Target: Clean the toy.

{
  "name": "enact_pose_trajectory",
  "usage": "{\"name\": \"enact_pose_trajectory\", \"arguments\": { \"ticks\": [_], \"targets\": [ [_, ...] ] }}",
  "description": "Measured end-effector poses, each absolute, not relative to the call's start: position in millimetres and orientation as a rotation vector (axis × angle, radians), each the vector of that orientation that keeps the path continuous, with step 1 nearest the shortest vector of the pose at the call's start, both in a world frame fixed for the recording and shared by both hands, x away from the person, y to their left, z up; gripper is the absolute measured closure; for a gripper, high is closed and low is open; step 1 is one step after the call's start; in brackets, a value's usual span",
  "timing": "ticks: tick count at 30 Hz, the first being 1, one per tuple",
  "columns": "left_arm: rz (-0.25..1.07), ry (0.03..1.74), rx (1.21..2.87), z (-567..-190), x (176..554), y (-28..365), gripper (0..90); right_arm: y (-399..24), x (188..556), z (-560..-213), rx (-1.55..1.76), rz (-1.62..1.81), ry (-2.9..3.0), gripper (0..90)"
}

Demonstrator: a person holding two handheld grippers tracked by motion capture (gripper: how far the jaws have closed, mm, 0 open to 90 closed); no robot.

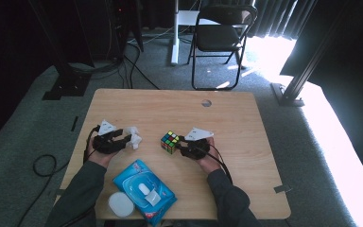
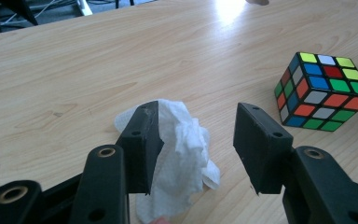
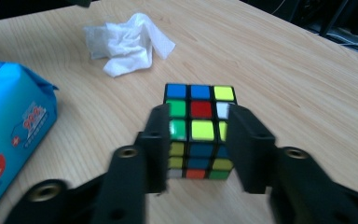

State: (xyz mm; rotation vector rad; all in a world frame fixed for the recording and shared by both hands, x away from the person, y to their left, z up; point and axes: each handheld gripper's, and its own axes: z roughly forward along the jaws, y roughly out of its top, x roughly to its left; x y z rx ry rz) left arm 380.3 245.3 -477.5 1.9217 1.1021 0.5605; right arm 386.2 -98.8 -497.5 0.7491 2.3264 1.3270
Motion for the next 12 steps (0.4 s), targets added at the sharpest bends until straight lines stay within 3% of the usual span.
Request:
{"name": "enact_pose_trajectory", "arguments": {
  "ticks": [6,12],
  "targets": [
    [0.559,1.107,1.907,-475.6,377.6,246.9,51.3,-104.1,380.6,-503.1,0.752,1.296,2.335,89.5],
    [0.568,1.119,1.901,-475.3,377.1,248.5,50.6,-106.3,378.2,-507.5,0.749,1.277,2.338,90.0]
  ]
}}
